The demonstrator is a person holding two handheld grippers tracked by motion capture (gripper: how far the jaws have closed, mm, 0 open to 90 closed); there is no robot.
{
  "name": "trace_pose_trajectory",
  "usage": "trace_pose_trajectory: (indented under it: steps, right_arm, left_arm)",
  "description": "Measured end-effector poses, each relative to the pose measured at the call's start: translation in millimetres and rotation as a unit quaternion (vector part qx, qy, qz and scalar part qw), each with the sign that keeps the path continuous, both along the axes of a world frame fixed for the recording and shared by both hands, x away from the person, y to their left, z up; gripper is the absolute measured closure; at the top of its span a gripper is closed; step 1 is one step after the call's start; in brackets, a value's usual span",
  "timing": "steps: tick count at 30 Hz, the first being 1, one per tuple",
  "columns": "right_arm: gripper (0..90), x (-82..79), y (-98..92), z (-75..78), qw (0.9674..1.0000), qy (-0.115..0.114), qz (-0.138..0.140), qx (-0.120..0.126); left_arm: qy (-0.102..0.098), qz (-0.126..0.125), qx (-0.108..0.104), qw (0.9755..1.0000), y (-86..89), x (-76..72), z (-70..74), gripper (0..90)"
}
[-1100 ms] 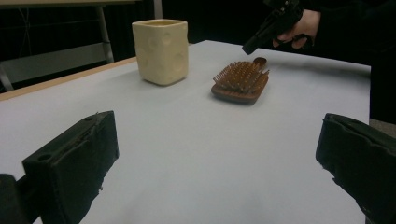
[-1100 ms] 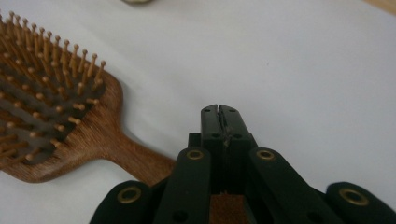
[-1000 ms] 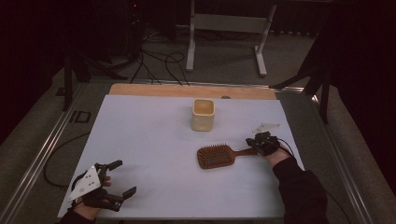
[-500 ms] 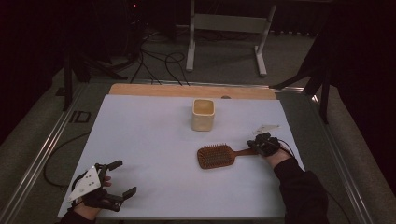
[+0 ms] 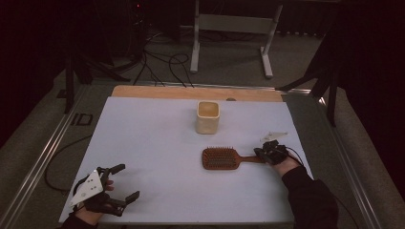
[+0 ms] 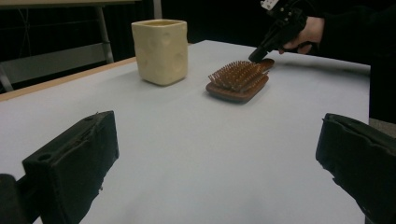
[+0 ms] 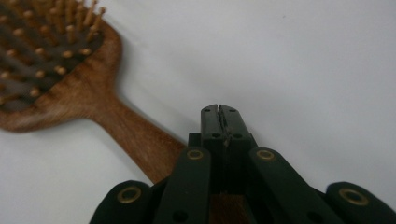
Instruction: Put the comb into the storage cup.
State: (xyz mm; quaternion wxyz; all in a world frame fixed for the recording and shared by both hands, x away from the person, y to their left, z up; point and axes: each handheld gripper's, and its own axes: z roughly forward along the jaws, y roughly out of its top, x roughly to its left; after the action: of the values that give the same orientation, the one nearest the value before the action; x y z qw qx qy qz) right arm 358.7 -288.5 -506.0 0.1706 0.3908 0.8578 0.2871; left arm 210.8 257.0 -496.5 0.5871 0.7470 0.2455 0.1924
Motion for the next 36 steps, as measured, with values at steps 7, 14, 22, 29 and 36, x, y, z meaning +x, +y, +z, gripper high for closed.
trace_pose_trajectory:
  steps: [7,14,22,29,36]
  right_arm:
    - [90.0,-14.4,-1.3,-3.1,0.9999,0.009,0.005,0.004]
    - [90.0,-24.3,0.2,-5.4,0.9999,0.01,0.005,0.008]
    - [90.0,-39.2,4.4,-5.1,0.9998,0.012,0.011,0.014]
    - [90.0,-54.6,10.4,-4.7,0.9994,0.021,0.016,0.02]
    - [90.0,-64.8,14.6,-5.1,0.999,0.029,0.018,0.029]
  left_arm:
    - [0.0,0.0,0.0,1.0,-0.6,0.2,-0.3,0.0]
    - [0.001,0.0,0.001,1.0,-0.8,0.3,-0.3,0.0]
    - [0.0,-0.001,0.001,1.0,-0.5,0.0,0.1,0.0]
    - [-0.001,0.001,0.002,1.0,-0.2,-0.2,0.5,0.0]
    - [-0.001,0.001,0.001,1.0,-0.3,-0.4,0.7,0.0]
